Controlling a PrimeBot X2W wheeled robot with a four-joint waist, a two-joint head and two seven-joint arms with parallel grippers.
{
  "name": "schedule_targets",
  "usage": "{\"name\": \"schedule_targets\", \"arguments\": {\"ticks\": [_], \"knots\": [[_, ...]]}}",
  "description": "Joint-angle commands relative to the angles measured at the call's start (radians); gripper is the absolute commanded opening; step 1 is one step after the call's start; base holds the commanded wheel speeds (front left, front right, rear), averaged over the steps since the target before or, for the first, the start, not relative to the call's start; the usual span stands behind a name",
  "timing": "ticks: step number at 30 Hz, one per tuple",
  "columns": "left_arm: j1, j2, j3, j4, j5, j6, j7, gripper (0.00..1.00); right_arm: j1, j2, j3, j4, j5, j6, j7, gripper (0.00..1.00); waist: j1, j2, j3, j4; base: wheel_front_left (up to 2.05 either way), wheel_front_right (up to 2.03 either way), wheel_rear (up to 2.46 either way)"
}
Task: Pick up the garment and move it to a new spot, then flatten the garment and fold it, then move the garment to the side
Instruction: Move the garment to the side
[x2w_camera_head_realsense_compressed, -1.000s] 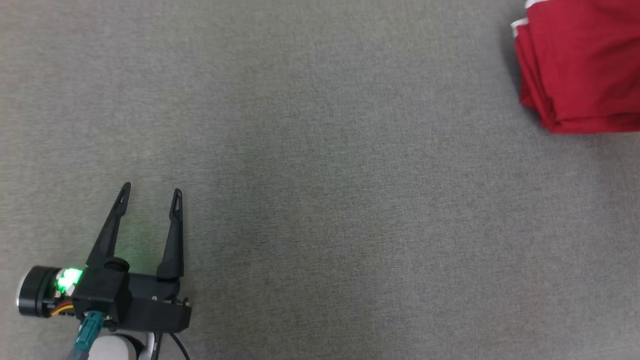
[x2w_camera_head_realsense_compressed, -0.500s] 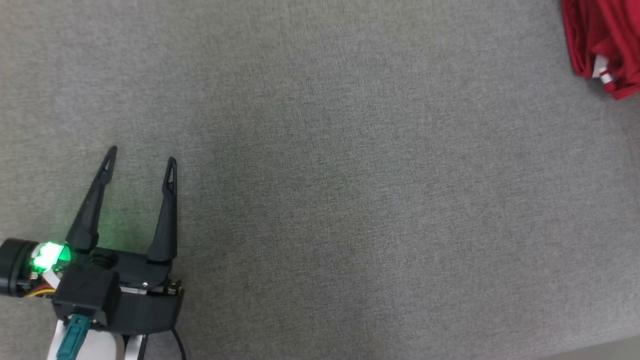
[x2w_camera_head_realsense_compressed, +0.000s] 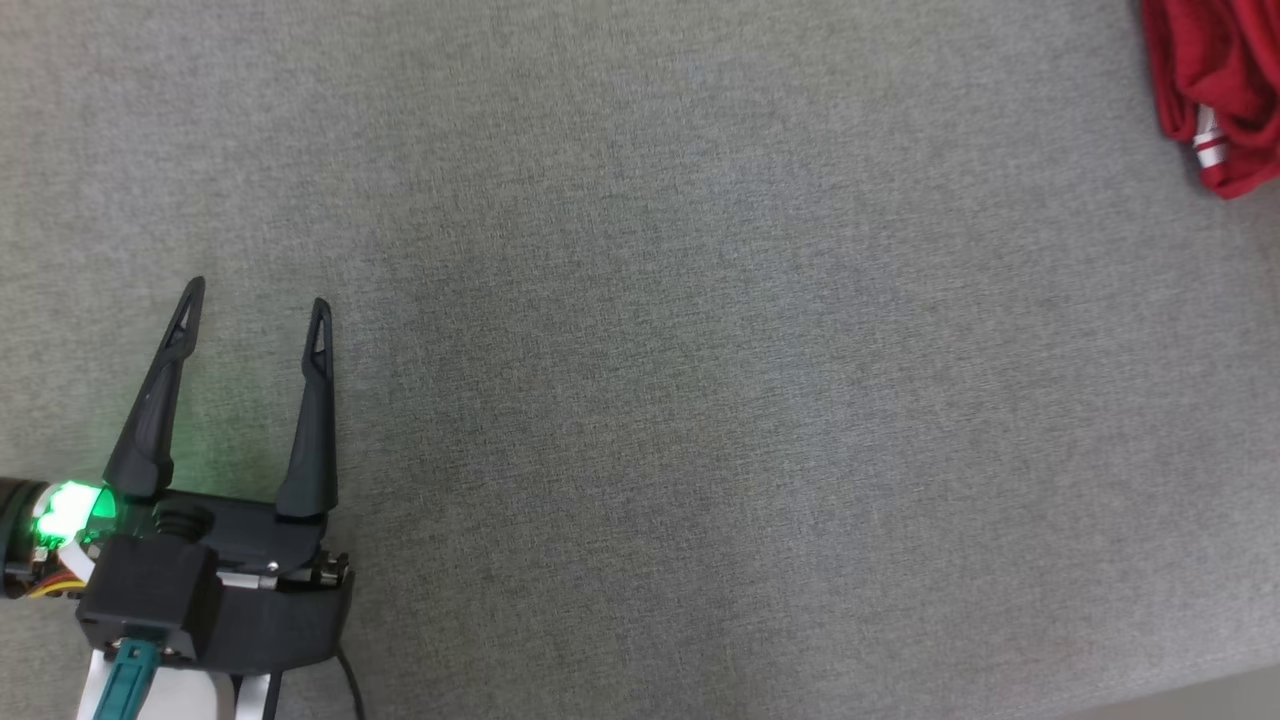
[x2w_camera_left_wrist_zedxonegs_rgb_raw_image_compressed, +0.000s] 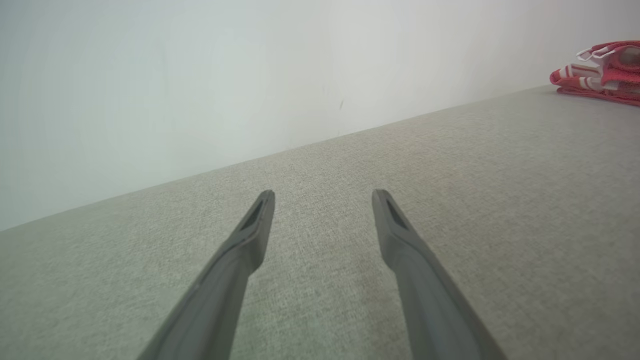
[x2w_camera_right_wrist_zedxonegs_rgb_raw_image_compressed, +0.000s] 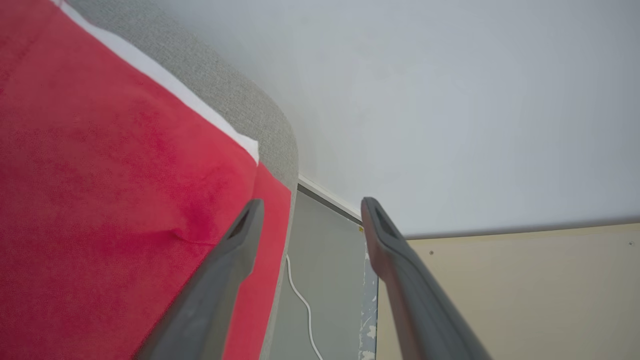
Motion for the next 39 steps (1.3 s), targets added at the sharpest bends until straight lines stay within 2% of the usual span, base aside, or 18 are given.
{"name": "schedule_targets", "arguments": {"ticks": [1, 5, 9, 13, 17, 25, 30, 36, 37, 39], "knots": [[0.014, 0.004, 0.003, 0.003, -0.002, 0.006, -0.003, 1.0, -0.004, 0.012, -0.002, 0.011, -0.003, -0.003, -0.003, 1.0, -0.0001, -0.0001, -0.017, -0.001, 0.0, 0.0, 0.0], [0.031, -0.005, 0.008, 0.017, -0.017, 0.015, -0.008, 1.0, 0.002, 0.046, -0.032, 0.035, 0.012, -0.003, -0.04, 1.0, -0.0001, -0.0001, -0.067, -0.002, 0.0, 0.0, 0.0], [0.06, -0.017, 0.019, 0.043, -0.041, 0.026, -0.013, 1.0, 0.012, 0.079, -0.076, 0.062, 0.007, -0.003, -0.123, 1.0, -0.0001, -0.0001, -0.134, 0.001, 0.0, 0.0, 0.0], [0.095, -0.025, 0.033, 0.083, -0.065, 0.034, -0.017, 1.0, 0.071, 0.132, -0.164, 0.098, 0.056, -0.003, -0.194, 1.0, -0.0001, -0.0001, -0.211, 0.011, 0.0, 0.0, 0.0], [0.145, -0.037, 0.053, 0.119, -0.098, 0.041, -0.019, 1.0, 0.145, 0.177, -0.263, 0.093, 0.103, -0.003, -0.221, 1.0, -0.0001, -0.0001, -0.293, 0.02, 0.0, 0.0, 0.0], [0.246, -0.055, 0.089, 0.16, -0.132, 0.056, -0.02, 1.0, 0.38, 0.214, -0.526, -0.126, 0.055, -0.003, -0.221, 1.0, -0.0001, -0.0001, -0.436, 0.027, 0.0, 0.0, 0.0], [0.281, -0.059, 0.1, 0.177, -0.144, 0.058, -0.02, 1.0, 0.576, 0.265, -0.71, -0.246, -0.022, -0.003, -0.221, 1.0, -0.0001, -0.0001, -0.488, 0.034, 0.0, 0.0, 0.0], [0.287, -0.068, 0.1, 0.209, -0.151, 0.051, -0.02, 1.0, 0.788, 0.357, -0.914, -0.365, -0.11, -0.003, -0.221, 1.0, -0.0001, -0.0001, -0.536, 0.048, 0.0, 0.0, 0.0], [0.287, -0.068, 0.1, 0.209, -0.151, 0.051, -0.02, 1.0, 0.788, 0.357, -0.914, -0.365, -0.11, -0.003, -0.221, 1.0, -0.0001, -0.0001, -0.536, 0.048, 0.0, 0.0, 0.0], [0.289, -0.072, 0.098, 0.219, -0.152, 0.05, -0.02, 1.0, 0.856, 0.39, -0.978, -0.406, -0.14, -0.003, -0.221, 1.0, -0.0001, -0.0001, -0.553, 0.052, 0.0, 0.0, 0.0]]}}
